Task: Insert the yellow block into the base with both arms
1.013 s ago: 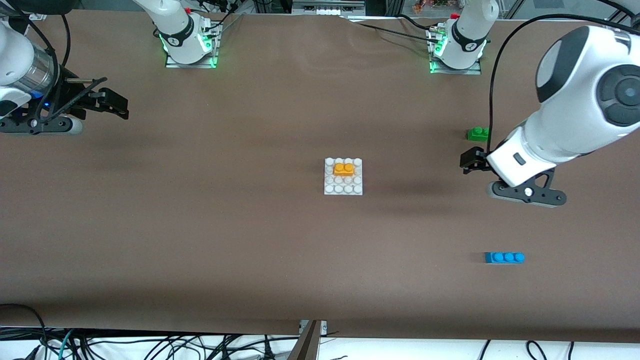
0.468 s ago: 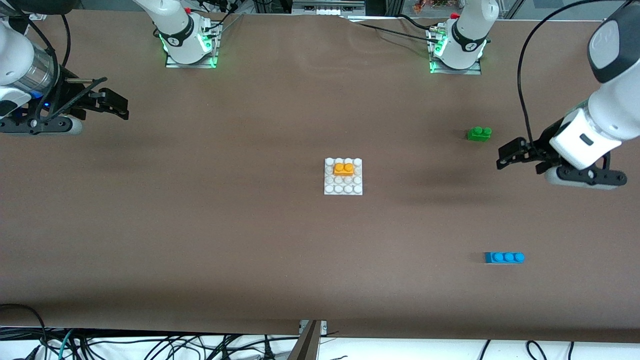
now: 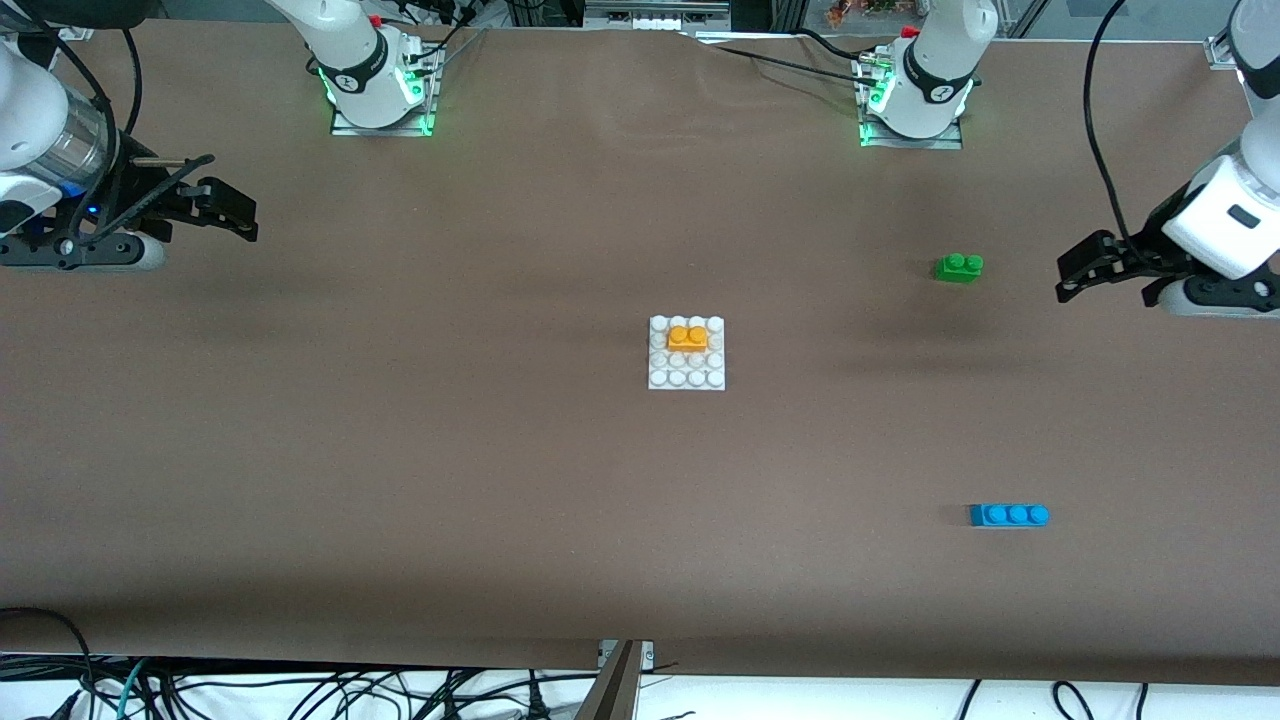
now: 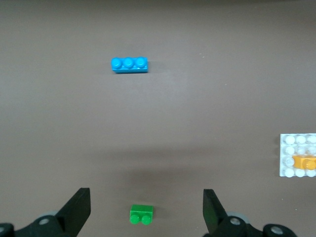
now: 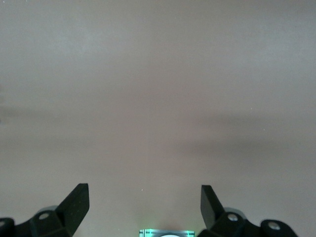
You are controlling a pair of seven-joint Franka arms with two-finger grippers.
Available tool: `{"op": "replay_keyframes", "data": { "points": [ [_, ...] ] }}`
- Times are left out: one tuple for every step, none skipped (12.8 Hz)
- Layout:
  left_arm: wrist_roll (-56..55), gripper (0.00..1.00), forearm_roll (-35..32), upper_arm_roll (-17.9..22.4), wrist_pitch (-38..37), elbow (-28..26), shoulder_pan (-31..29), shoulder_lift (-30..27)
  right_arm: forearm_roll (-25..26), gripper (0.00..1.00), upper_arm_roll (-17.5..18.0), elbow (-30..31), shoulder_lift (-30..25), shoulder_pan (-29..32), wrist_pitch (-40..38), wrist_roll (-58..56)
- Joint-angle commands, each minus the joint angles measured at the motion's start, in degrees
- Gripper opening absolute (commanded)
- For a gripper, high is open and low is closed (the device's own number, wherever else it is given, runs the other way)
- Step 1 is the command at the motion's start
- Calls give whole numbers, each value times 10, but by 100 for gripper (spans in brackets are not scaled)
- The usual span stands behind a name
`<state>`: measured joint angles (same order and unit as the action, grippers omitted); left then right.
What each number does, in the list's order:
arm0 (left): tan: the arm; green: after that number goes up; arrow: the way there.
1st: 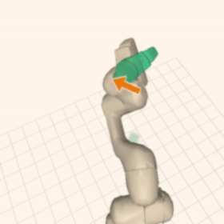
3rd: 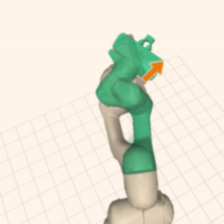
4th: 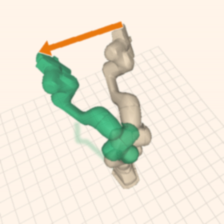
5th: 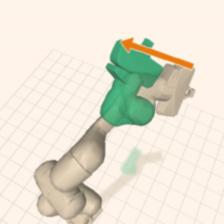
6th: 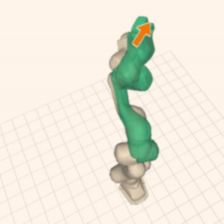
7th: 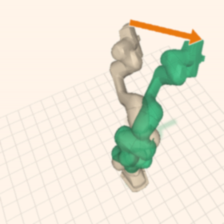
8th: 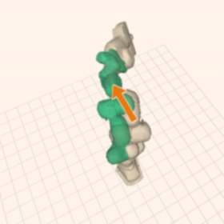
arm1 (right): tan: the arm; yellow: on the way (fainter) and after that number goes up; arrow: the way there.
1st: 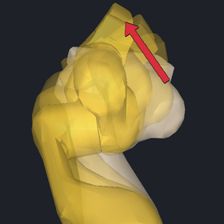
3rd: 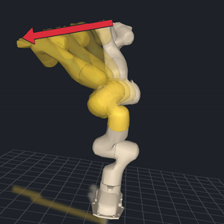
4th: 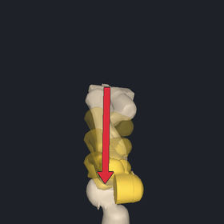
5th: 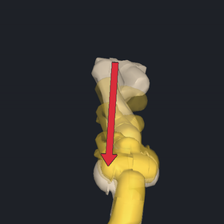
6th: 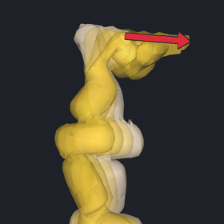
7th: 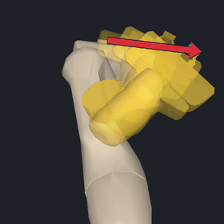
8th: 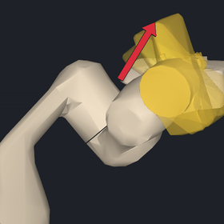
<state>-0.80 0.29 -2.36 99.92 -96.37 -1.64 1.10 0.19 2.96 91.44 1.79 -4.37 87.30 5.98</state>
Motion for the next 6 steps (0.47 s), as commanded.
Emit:
{"op": "replay_keyframes", "data": {
  "points": [
    [11,100,-3,10,-36,6,7,-12,7,100,-1,6,-5,1,16,-5],
    [11,100,-3,10,-40,7,7,-12,7,100,0,7,-2,1,21,-5],
    [11,100,-4,10,-40,7,7,-12,8,100,0,7,-1,0,23,-4],
    [11,100,-4,10,-40,7,8,-13,8,100,0,6,2,0,25,-4],
    [11,100,-5,10,-40,7,8,-14,8,100,0,6,3,1,30,-4],
    [11,100,-7,10,-40,7,8,-14,8,100,1,6,3,0,34,-2]
  ]
}}
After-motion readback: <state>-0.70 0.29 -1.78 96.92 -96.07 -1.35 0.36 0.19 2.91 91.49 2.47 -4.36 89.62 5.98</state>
